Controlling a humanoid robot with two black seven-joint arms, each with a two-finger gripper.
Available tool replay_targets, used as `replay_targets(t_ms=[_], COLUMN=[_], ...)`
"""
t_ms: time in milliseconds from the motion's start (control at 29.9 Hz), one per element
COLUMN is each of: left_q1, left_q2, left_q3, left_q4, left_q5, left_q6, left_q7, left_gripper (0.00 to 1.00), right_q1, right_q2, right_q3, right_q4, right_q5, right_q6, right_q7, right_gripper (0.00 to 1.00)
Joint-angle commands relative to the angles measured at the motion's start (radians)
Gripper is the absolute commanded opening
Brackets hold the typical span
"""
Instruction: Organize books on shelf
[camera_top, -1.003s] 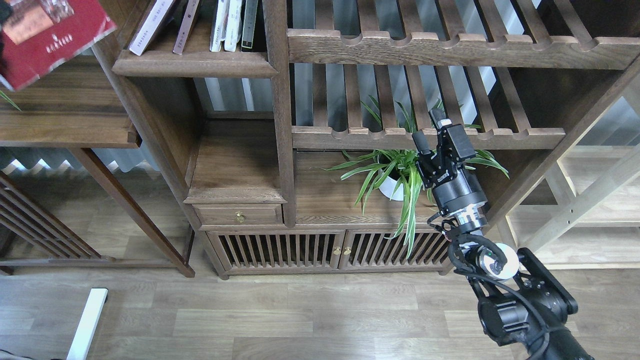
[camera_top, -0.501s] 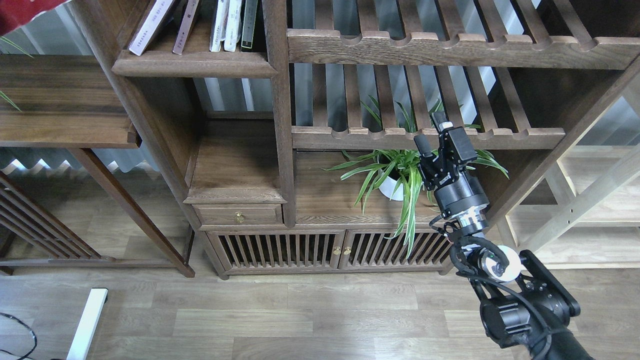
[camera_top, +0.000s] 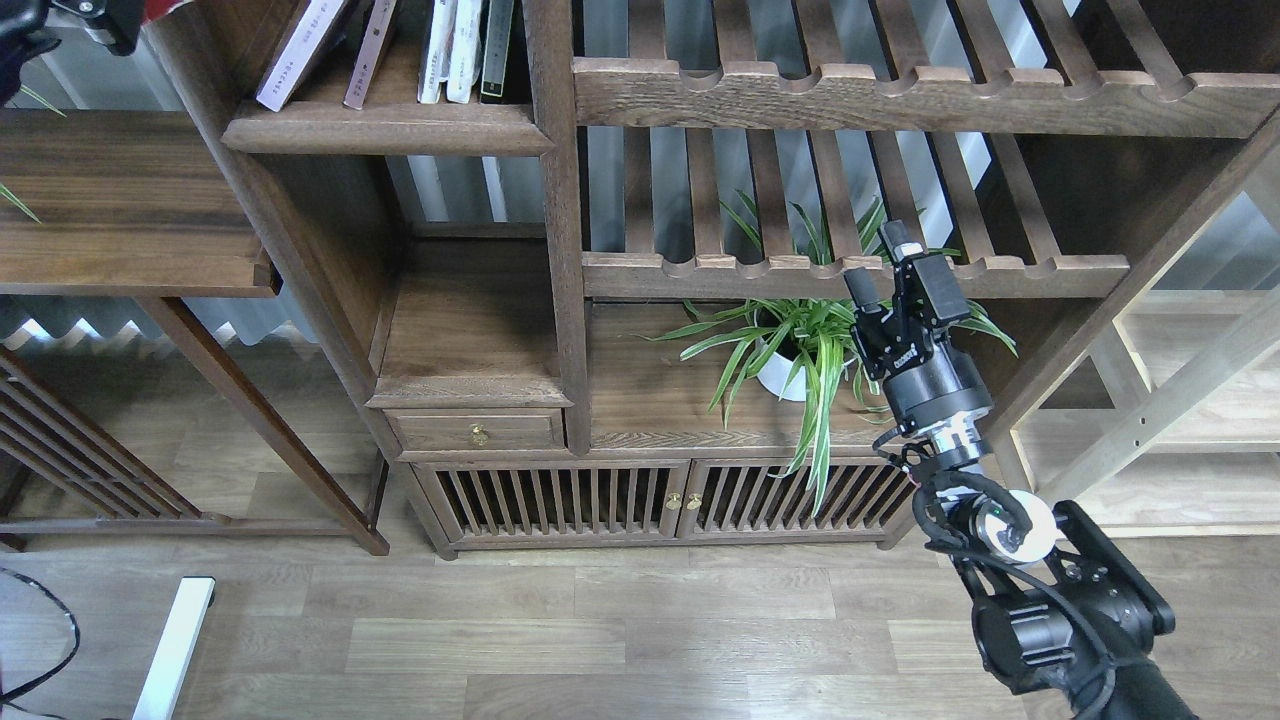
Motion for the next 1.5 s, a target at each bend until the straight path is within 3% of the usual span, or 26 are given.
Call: replay_targets(t_ms=[0,201,267,602,1471], left_q1=[-0.028,-0.113,-0.128,-0.196,-0.372], left_q2=[0.0,-0.003,0.0,0.003,0.043], left_q3=[0.018,0.084,0.125,0.268,0.421], left_q4=[0.018,0.075,0.098,0.215,0.486], left_q5=[0.016,0.065,0.069,0.097,0.098], left_q6=[0.0,0.0,0.038,0.176,0.19], left_q7=[0.0,0.0,0.0,-0.154,-0.331], left_gripper=[0.0,0.0,0.0,0.0,0.0], right_q1=[-0.014,-0.026,-0.026,-0.031,-0.049], right_q2=[-0.001,-0.001,-0.001,-0.013,-0.039], right_q3=[0.0,-0.001,-0.001,0.005,0.008], right_q4=[0.002,0.002,0.002,0.002,0.005], right_q5=[0.001,0.002,0.002,0.004,0.007], right_q6=[0.0,0.0,0.0,0.0,0.0], right_q7=[0.0,-0.001,-0.001,0.0,0.002], right_gripper=[0.87,0.87,0.87,0.87,0.87])
